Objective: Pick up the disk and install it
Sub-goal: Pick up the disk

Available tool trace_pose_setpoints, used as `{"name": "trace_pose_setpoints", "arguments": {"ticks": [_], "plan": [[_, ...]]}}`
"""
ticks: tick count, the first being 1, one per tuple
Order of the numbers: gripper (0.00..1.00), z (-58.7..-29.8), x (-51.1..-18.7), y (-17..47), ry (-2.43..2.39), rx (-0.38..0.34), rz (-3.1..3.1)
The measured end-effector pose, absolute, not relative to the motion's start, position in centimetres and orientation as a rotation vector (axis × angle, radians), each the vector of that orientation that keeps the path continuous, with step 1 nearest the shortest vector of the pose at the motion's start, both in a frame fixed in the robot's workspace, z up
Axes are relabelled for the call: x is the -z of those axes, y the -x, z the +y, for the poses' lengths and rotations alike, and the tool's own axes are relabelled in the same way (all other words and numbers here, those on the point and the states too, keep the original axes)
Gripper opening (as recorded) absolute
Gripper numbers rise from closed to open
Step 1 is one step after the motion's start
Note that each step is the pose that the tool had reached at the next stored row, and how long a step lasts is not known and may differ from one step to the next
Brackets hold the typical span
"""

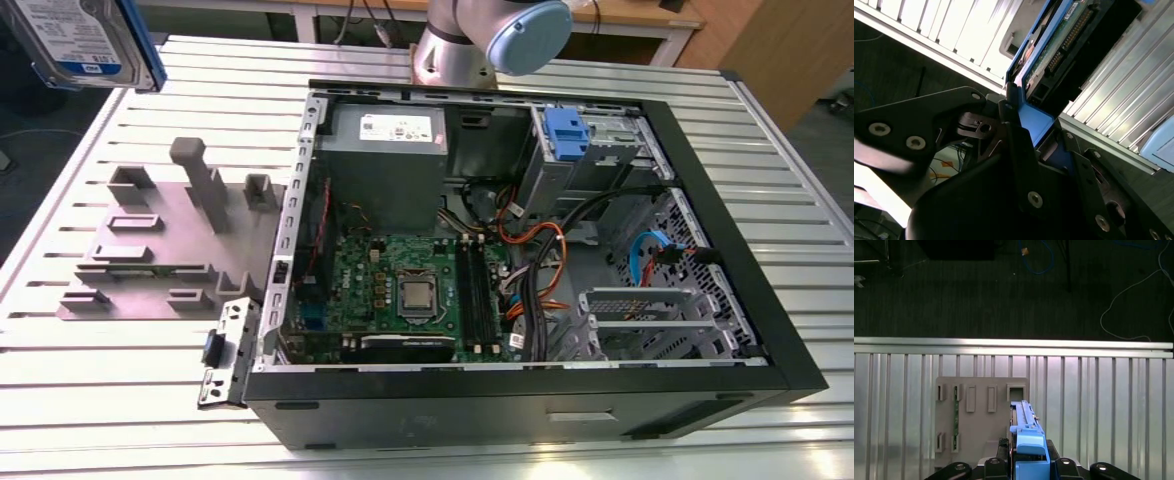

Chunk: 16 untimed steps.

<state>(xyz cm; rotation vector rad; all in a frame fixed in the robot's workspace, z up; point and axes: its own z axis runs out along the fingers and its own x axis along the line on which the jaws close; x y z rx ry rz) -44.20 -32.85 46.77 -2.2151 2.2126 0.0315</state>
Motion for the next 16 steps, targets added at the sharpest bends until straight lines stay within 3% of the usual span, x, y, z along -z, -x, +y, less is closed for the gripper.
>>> {"name": "trace_pose_setpoints", "arguments": {"ticks": [16], "plan": [[0.37, -32.9, -49.1, 44.2, 2.215, -0.032, 2.213]]}}
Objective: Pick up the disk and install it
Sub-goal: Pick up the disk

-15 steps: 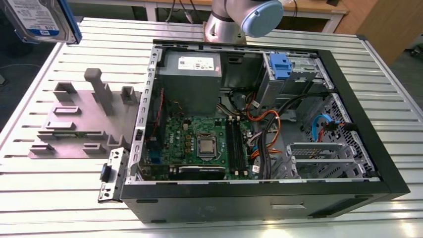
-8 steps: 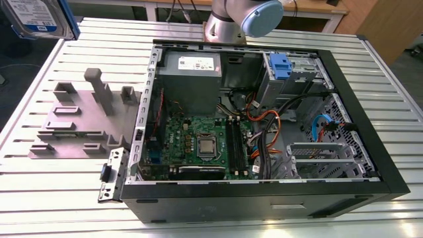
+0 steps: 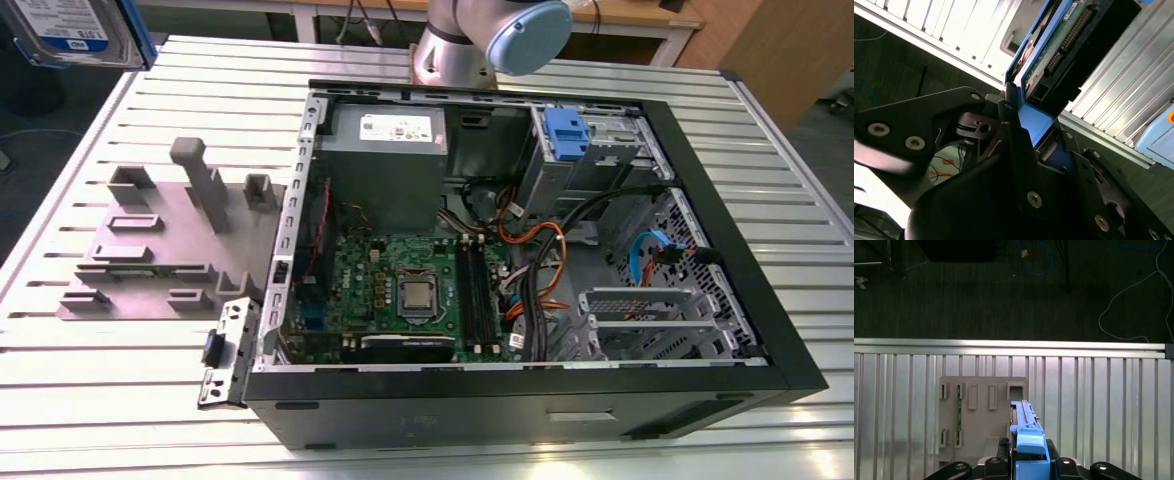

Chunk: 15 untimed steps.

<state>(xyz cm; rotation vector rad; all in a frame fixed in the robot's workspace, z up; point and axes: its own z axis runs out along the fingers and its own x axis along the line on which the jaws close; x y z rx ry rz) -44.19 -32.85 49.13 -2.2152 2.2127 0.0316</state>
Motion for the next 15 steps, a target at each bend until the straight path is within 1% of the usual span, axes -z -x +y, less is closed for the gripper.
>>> {"name": "trace_pose_setpoints", "arguments": {"ticks": [7, 15], "plan": [[0.37, -33.0, -49.5, 44.2, 2.216, -0.031, 2.213], [0.37, -33.9, -49.5, 44.1, 2.217, -0.028, 2.214]]}}
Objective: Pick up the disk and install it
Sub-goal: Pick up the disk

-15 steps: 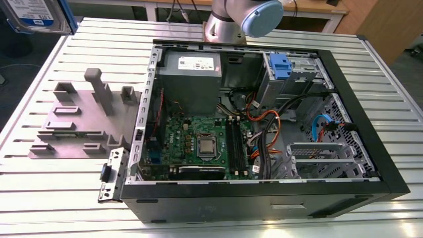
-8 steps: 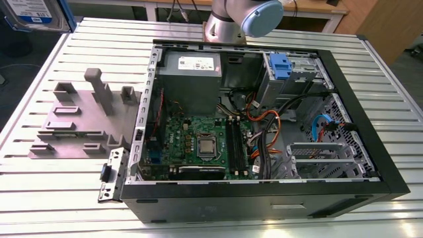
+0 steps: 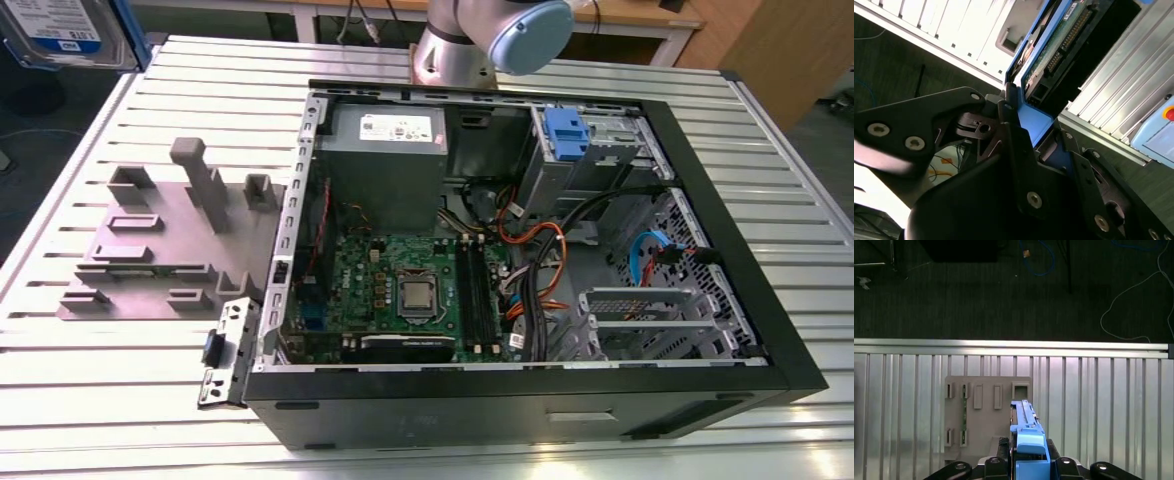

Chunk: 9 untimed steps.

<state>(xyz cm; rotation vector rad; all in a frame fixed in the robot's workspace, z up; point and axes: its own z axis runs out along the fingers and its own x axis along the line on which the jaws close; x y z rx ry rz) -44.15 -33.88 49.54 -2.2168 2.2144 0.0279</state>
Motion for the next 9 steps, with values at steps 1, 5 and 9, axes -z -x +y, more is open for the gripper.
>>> {"name": "trace_pose_setpoints", "arguments": {"ticks": [1, 5, 9], "plan": [[0.37, -33.9, -49.5, 44.0, 2.217, -0.028, 2.214], [0.37, -34.1, -49.5, 43.0, 2.217, -0.028, 2.214], [0.37, -34.2, -49.5, 42.4, 2.217, -0.028, 2.214]]}}
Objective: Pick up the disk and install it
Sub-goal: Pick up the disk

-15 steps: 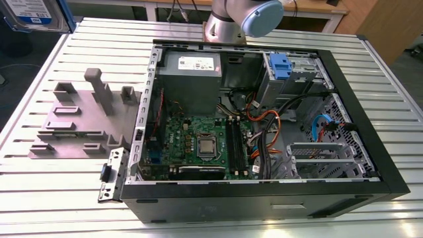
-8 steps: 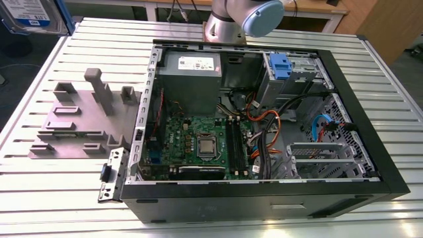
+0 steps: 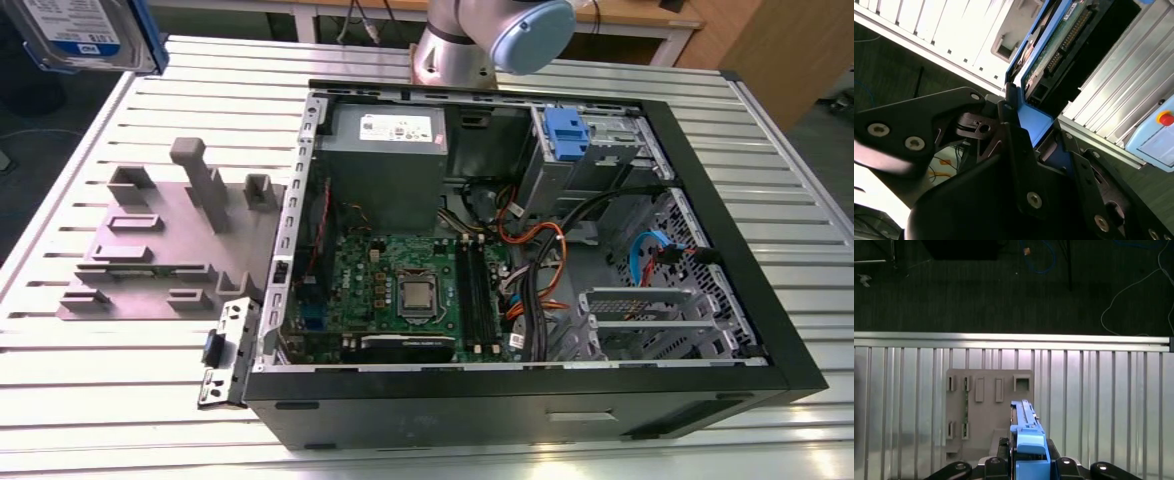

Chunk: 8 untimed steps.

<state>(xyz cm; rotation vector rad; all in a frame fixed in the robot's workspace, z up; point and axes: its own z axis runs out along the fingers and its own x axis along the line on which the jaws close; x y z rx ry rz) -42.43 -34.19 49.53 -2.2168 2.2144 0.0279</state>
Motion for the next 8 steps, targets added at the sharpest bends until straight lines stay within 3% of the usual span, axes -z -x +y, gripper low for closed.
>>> {"name": "trace_pose_setpoints", "arguments": {"ticks": [8], "plan": [[0.37, -35.12, -49.53, 42.28, 2.217, -0.028, 2.214]]}}
